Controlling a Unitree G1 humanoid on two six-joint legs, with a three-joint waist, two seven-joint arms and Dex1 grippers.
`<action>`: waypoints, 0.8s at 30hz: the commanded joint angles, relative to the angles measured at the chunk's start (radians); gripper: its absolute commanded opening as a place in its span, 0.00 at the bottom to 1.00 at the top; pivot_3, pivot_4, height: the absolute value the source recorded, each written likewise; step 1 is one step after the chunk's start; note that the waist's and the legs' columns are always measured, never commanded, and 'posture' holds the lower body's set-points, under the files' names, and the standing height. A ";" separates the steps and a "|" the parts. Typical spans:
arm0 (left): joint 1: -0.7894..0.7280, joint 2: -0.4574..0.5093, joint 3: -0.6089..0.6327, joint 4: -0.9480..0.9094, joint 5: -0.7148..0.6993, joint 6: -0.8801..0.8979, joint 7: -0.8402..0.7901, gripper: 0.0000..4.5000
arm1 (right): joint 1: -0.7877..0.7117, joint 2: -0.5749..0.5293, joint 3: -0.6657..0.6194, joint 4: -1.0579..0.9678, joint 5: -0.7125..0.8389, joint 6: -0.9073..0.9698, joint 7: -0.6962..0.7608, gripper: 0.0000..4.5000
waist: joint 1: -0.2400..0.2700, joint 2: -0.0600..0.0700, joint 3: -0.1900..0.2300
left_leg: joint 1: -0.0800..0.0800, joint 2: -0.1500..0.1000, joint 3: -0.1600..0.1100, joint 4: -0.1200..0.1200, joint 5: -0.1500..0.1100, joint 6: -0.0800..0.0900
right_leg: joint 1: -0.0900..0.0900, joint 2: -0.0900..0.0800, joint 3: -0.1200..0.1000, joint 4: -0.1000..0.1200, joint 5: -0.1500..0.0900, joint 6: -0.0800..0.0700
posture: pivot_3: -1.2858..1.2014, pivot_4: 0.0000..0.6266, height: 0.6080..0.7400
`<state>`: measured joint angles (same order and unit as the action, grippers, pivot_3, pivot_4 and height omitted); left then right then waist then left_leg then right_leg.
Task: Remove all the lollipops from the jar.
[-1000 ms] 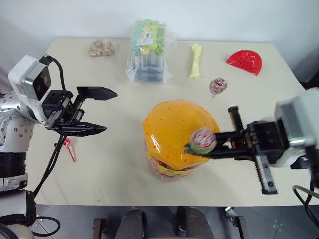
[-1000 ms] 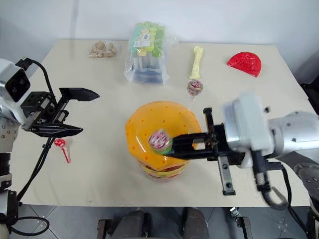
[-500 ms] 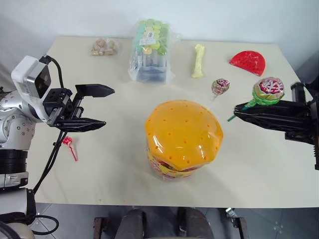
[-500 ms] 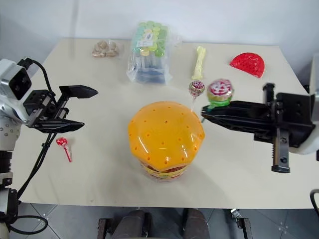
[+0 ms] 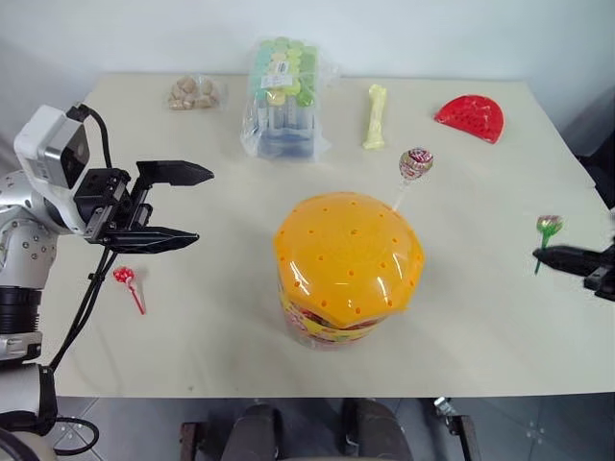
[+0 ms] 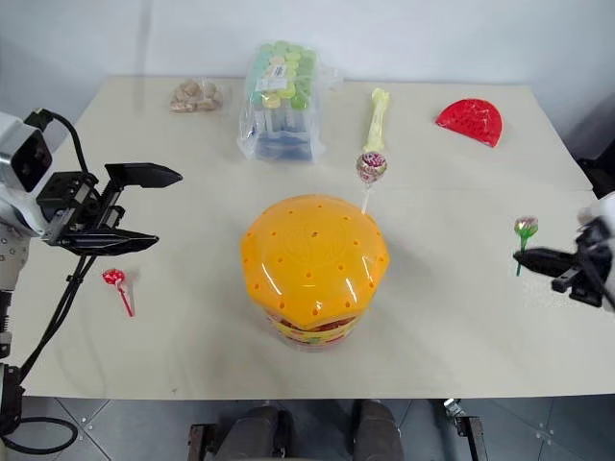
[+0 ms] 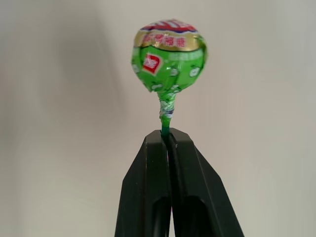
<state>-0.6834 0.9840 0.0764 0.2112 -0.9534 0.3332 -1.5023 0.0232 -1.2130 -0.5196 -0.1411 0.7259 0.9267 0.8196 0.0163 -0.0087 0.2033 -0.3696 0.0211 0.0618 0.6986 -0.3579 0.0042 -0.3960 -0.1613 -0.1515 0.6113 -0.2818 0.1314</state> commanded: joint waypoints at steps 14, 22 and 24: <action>0.014 0.014 0.039 -0.032 -0.008 -0.003 -0.112 1.00 | -0.273 0.179 0.274 0.200 -0.204 0.064 -0.166 0.15 | 0.010 0.002 0.001 | -0.002 0.000 0.001 0.000 0.000 0.000 | -0.002 0.000 0.000 -0.001 0.000 0.000 | 0.52 0.24 1.00; 0.000 0.007 0.037 -0.029 -0.006 0.005 -0.112 1.00 | -0.156 0.205 0.095 -0.004 -0.133 0.126 -0.166 0.75 | 0.007 0.002 0.001 | -0.001 0.000 0.001 0.000 0.000 0.000 | -0.002 0.000 0.000 0.000 0.000 0.000 | 0.52 0.24 1.00; -0.002 0.008 0.037 -0.029 -0.007 0.007 -0.112 1.00 | -0.127 0.212 0.033 -0.062 -0.111 0.152 -0.171 0.89 | 0.007 0.002 0.001 | -0.001 0.000 0.001 0.000 0.000 0.000 | -0.002 0.000 0.000 0.000 0.000 0.000 | 0.52 0.24 1.00</action>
<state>-0.6651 0.9836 0.0806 0.2049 -0.9519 0.3396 -1.5023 -0.1187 -1.0032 -0.4039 -0.1347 0.5865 1.0566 0.6545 0.0237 -0.0069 0.2038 -0.3709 0.0209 0.0630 0.6985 -0.3579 0.0042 -0.3976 -0.1612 -0.1511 0.6112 -0.2817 0.1317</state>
